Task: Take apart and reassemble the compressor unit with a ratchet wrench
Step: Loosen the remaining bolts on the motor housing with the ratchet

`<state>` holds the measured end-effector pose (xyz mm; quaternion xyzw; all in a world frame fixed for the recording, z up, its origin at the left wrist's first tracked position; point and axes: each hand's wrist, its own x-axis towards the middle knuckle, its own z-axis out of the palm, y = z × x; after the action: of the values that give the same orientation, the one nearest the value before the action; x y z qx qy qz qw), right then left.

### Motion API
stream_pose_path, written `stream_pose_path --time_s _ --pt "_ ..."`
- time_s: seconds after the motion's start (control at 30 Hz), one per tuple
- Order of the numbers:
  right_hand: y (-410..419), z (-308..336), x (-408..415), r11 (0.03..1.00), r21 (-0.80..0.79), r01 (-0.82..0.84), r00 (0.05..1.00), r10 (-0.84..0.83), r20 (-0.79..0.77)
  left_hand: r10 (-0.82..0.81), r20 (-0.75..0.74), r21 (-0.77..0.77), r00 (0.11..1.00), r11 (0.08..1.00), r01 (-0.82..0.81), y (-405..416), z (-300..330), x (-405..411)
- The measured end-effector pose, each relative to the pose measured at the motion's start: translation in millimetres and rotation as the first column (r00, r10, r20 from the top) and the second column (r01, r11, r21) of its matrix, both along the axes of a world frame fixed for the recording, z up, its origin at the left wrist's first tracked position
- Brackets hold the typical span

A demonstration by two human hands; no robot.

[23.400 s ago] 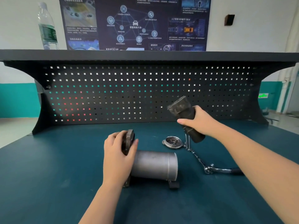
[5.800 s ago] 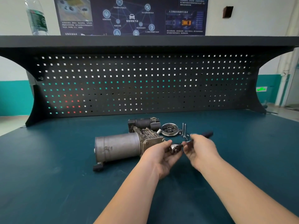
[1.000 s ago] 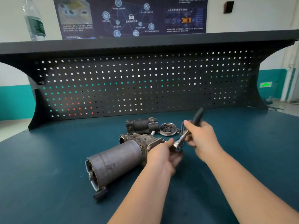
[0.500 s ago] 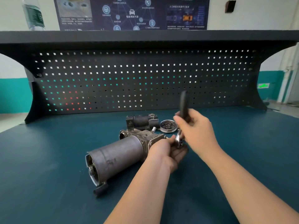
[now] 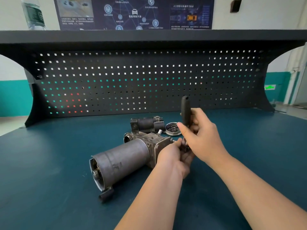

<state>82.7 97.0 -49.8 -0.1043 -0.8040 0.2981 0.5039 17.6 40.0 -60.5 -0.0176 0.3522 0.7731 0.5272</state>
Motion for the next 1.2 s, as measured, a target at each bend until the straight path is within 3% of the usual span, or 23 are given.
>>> stream_pose_path --time_s 0.1,0.13,0.17,0.23,0.27,0.3,0.33,0.4,0.47,0.53,0.57,0.67,0.73,0.8,0.87,0.9,0.93,0.97,1.03,1.07,1.1,1.13,1.2 --pt "11 1 -4 0.933 -0.36 0.011 0.991 -0.058 -0.122 0.014 -0.025 0.005 1.0 1.0 -0.014 2 -1 1" --pt "18 0 -5 0.829 -0.558 -0.021 0.984 -0.081 -0.157 0.014 -0.041 -0.006 0.999 1.0 -0.014 3 -1 2" --pt "24 -3 -6 0.661 -0.746 -0.075 0.979 -0.093 -0.181 0.01 -0.055 -0.017 0.998 1.0 -0.011 4 -1 2" --pt "31 -12 -7 0.3 -0.932 -0.204 0.968 -0.08 -0.238 -0.002 -0.063 -0.032 0.998 0.999 0.0 4 -1 3" --pt "32 -14 -7 0.207 -0.946 -0.248 0.959 -0.082 -0.27 -0.002 -0.056 -0.037 0.998 0.999 0.0 4 -1 3" --pt "32 -14 -8 0.196 -0.944 -0.264 0.955 -0.082 -0.284 0.0 -0.047 -0.038 0.999 0.999 -0.002 4 -2 3" --pt "31 -12 -9 0.265 -0.929 -0.257 0.955 -0.08 -0.287 0.003 -0.038 -0.035 0.999 0.999 -0.004 4 -1 3" --pt "25 -1 -7 0.58 -0.794 -0.182 0.966 -0.046 -0.255 -0.002 -0.028 -0.01 1.0 1.0 0.002 3 1 2" --pt "16 7 -1 0.882 -0.462 -0.095 0.99 0.036 -0.134 -0.014 -0.013 0.035 1.0 0.999 0.015 2 3 1" --pt "6 10 3 0.979 -0.18 -0.096 0.995 0.099 0.003 -0.023 0.034 0.079 0.999 0.997 0.02 1 4 0" --pt "4 10 4 0.987 -0.127 -0.1 0.994 0.106 0.037 -0.018 0.049 0.084 0.999 0.996 0.014 1 4 1" --pt "9 8 3 0.965 -0.26 -0.027 1.0 0.026 -0.006 0.002 0.003 0.057 1.0 0.998 -0.002 0 2 2" --pt "20 5 0 0.821 -0.569 -0.04 0.995 -0.022 -0.102 -0.013 -0.063 0.009 0.998 1.0 0.014 1 2 3" --pt "27 -2 -3 0.458 -0.869 -0.189 0.972 -0.038 -0.231 -0.035 -0.089 -0.016 0.995 0.999 0.033 0 1 3" --pt "28 -7 -3 0.152 -0.941 -0.304 0.945 -0.079 -0.318 -0.049 -0.089 -0.033 0.995 0.998 0.046 -1 2 3" --pt "27 -7 -3 0.091 -0.939 -0.332 0.935 -0.099 -0.341 -0.051 -0.088 -0.045 0.995 0.998 0.047 -1 2 3" --pt "27 -6 -4 0.093 -0.933 -0.346 0.93 -0.099 -0.355 -0.043 -0.091 -0.051 0.995 0.998 0.039 -1 2 3" --pt "26 -4 -5 0.171 -0.921 -0.35 0.926 -0.082 -0.367 -0.039 -0.099 -0.051 0.994 0.998 0.034 -1 1 3" --pt "20 3 -4 0.542 -0.801 -0.253 0.952 -0.005 -0.305 -0.039 -0.113 -0.044 0.993 0.998 0.034 -1 1 3" --pt "16 5 -3 0.746 -0.644 -0.169 0.976 0.035 -0.215 -0.041 -0.105 -0.03 0.994 0.999 0.038 -1 2 2" --pt "12 6 -2 0.877 -0.467 -0.109 0.991 0.057 -0.123 -0.046 -0.085 -0.015 0.995 0.999 0.045 -1 2 1" --pt "9 6 -2 0.941 -0.33 -0.08 0.996 0.063 -0.06 -0.047 -0.061 -0.006 0.997 0.999 0.047 -1 3 0" --pt "8 3 -2 0.964 -0.26 -0.055 0.998 0.048 -0.031 -0.034 -0.069 -0.02 0.997 0.999 0.033 -1 3 -1"
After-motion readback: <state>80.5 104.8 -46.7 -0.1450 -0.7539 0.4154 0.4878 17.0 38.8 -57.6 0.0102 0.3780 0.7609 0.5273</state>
